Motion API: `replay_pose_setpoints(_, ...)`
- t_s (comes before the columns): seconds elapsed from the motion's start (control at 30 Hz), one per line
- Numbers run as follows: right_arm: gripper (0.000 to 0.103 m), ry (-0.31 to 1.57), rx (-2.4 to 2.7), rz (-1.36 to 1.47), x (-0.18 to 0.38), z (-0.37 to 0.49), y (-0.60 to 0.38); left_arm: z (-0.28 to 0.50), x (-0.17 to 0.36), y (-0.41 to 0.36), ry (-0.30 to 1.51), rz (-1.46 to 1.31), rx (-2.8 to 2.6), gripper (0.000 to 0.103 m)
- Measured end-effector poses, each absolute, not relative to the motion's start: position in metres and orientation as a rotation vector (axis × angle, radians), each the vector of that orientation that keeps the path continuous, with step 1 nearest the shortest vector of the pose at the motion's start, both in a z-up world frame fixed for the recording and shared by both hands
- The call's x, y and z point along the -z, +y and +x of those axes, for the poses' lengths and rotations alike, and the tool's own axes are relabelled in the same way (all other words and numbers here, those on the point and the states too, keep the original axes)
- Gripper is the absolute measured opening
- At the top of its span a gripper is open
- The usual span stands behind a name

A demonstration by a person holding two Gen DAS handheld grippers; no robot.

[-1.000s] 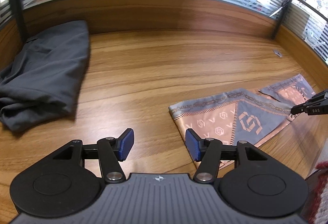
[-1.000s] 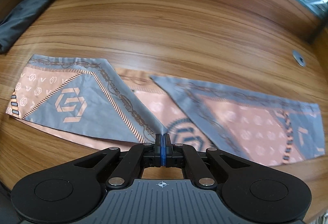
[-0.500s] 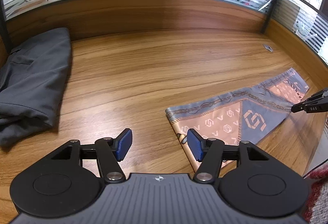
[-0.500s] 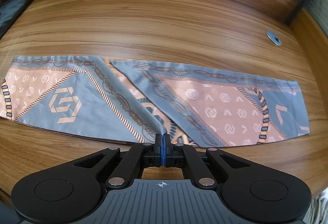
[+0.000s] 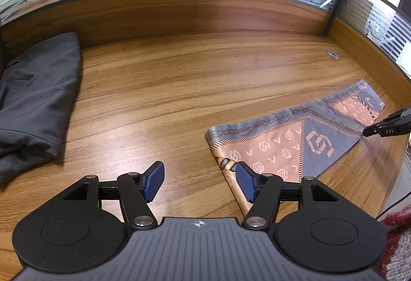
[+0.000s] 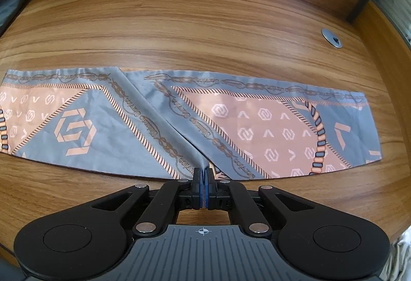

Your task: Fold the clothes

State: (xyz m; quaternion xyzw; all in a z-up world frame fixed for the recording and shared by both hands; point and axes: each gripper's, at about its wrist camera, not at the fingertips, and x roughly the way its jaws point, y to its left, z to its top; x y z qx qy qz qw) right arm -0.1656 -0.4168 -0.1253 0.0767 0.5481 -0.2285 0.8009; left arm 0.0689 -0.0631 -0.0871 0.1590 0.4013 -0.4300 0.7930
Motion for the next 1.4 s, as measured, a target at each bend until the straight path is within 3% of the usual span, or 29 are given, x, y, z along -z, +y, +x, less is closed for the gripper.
replay_pose_setpoints(0.07, 0.013, 1.173, 0.502, 0.159, 0.126, -0.166, -0.418, 0.069, 0.088, -0.064, 0.865, 0.348, 0.930, 0.068)
replay_pose_setpoints(0.13, 0.032, 1.172, 0.517, 0.151, 0.126, -0.167, -0.419, 0.069, 0.089, -0.064, 0.866, 0.349, 0.932, 0.068)
replay_pose_setpoints(0.17, 0.033, 1.168, 0.516, 0.153, 0.124, -0.167, -0.418, 0.069, 0.090, -0.063, 0.866, 0.350, 0.933, 0.068)
replay_pose_setpoints(0.8, 0.034, 1.070, 0.107, 0.274, 0.104, -0.086, -0.314, 0.078, 0.083, -0.016, 0.850, 0.296, 0.872, 0.071)
replay_pose_setpoints(1.4, 0.033, 1.159, -0.081, 0.147, 0.132, 0.009, -0.217, 0.083, 0.082, 0.023, 0.859, 0.242, 0.775, 0.072)
